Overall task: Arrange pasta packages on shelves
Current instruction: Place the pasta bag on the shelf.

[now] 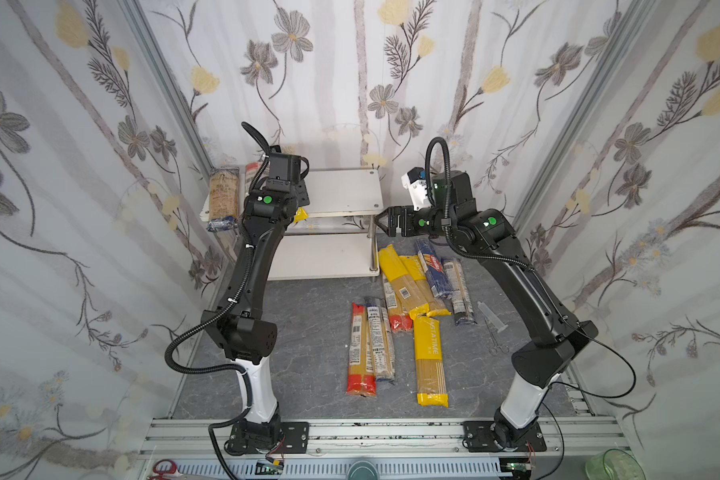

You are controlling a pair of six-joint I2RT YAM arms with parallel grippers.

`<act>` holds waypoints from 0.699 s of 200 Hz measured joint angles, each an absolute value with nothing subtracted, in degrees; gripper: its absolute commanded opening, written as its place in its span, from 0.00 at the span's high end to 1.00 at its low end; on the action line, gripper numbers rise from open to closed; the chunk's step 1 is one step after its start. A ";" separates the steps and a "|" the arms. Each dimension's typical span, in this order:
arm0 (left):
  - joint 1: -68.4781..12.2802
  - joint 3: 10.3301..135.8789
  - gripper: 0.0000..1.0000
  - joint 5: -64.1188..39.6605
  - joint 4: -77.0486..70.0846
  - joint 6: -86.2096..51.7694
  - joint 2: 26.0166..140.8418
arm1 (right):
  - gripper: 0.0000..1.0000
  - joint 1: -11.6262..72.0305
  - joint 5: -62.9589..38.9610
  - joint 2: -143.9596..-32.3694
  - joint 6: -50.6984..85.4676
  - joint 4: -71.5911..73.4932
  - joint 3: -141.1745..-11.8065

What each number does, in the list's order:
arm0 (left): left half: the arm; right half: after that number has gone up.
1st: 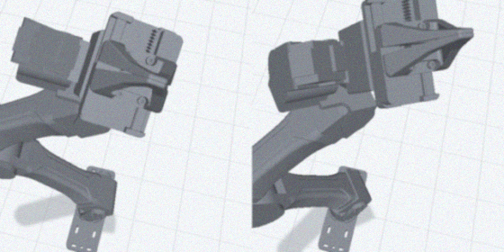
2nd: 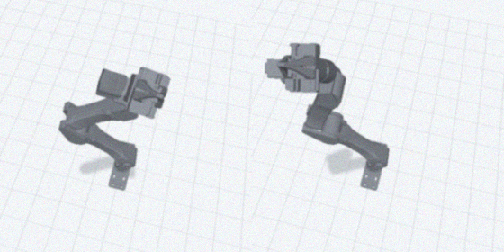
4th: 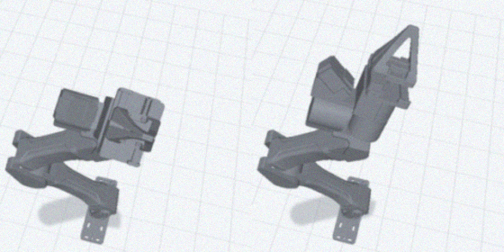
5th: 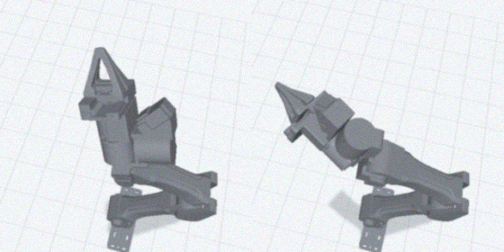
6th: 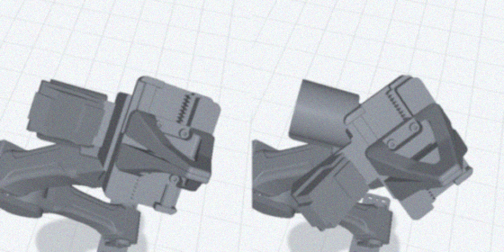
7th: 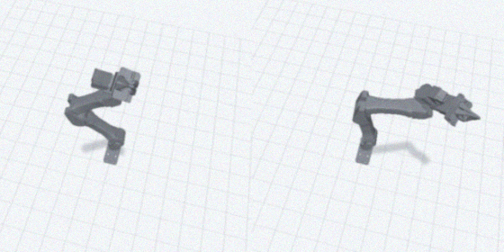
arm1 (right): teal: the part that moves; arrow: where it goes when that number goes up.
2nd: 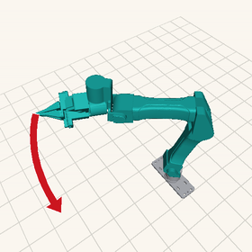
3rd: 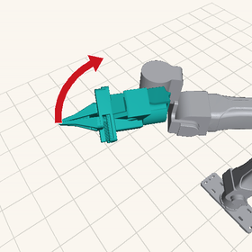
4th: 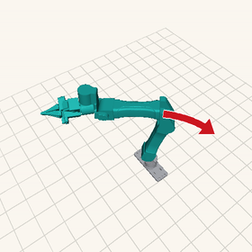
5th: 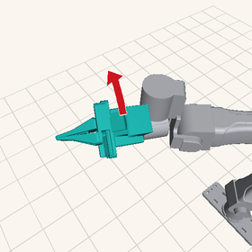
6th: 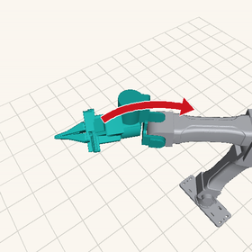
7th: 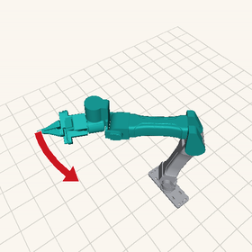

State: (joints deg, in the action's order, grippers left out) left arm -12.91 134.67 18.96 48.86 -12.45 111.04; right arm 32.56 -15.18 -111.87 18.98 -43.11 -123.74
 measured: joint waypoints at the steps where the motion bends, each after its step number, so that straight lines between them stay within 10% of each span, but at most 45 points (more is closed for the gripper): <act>1: -12.91 134.63 0.62 18.98 48.88 -12.43 111.00 | 0.00 32.56 -15.20 -111.90 18.98 -43.11 -123.74; 140: -10.39 133.91 0.49 20.21 51.29 -10.02 109.97 | 0.00 33.36 -16.10 -112.55 20.56 -43.07 -123.74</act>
